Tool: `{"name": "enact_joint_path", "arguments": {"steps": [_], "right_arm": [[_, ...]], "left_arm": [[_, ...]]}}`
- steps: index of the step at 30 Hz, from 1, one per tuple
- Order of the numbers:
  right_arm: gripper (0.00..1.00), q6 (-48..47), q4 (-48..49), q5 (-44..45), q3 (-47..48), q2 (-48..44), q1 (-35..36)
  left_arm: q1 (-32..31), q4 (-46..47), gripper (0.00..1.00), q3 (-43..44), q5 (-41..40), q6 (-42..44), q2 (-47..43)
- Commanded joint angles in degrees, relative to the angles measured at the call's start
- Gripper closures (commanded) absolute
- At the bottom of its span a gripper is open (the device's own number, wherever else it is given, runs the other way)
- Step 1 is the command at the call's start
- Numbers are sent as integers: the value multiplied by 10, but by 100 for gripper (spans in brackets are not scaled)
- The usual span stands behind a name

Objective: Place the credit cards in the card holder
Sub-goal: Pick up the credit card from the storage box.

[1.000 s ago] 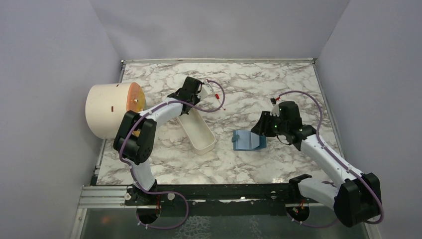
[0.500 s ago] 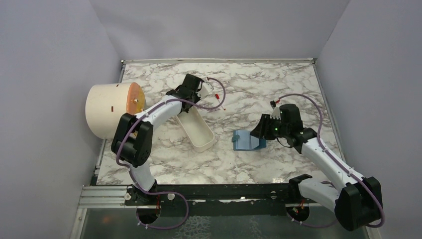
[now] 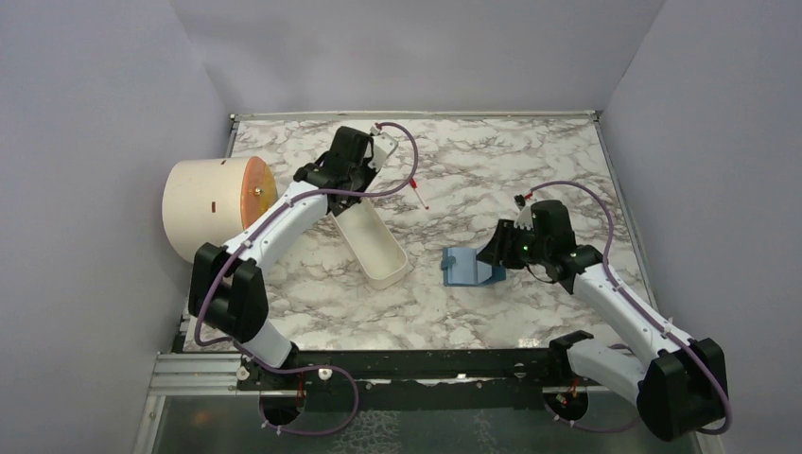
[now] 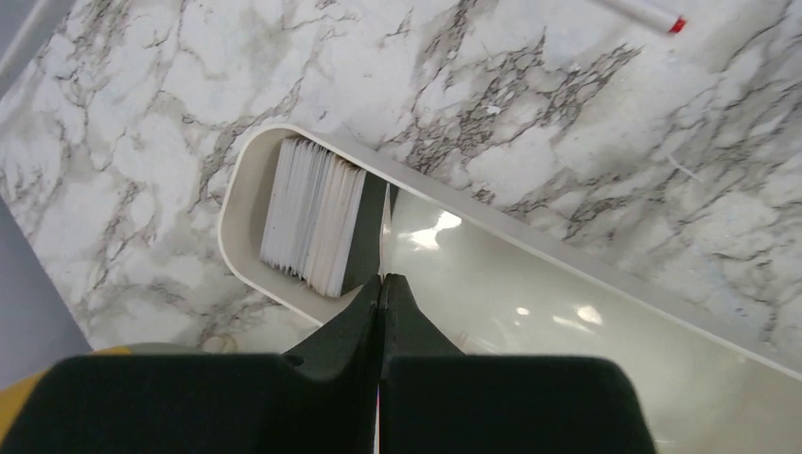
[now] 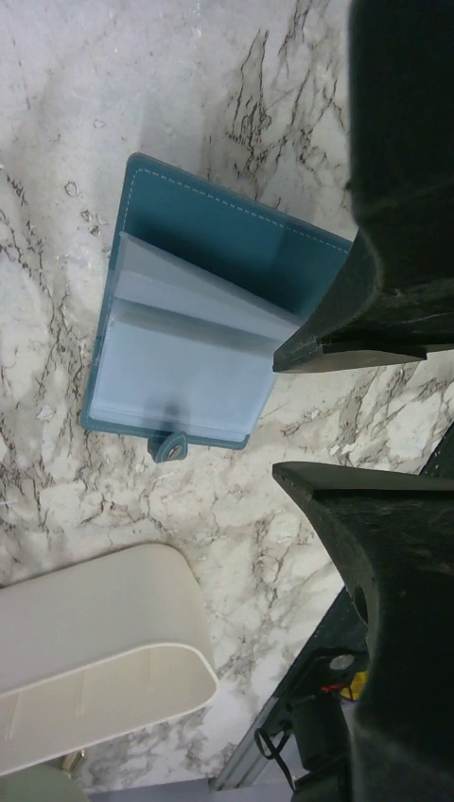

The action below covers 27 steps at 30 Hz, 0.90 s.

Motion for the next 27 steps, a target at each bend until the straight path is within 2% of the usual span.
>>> {"name": "enact_joint_path", "arguments": {"steps": [1, 8, 15, 22, 27], "right_arm": [[60, 5, -20, 48, 3, 17, 5], [64, 6, -31, 98, 27, 66, 5], [69, 21, -37, 153, 31, 105, 5], [74, 28, -24, 187, 12, 127, 5], [80, 30, -6, 174, -3, 127, 5]], "left_arm": [[3, -9, 100, 0, 94, -108, -54], [2, 29, 100, -21, 220, -236, -90], [-10, 137, 100, -92, 326, -379, -128], [-78, 244, 100, -151, 327, -497, -139], [-144, 304, 100, -161, 306, -550, -99]]}}
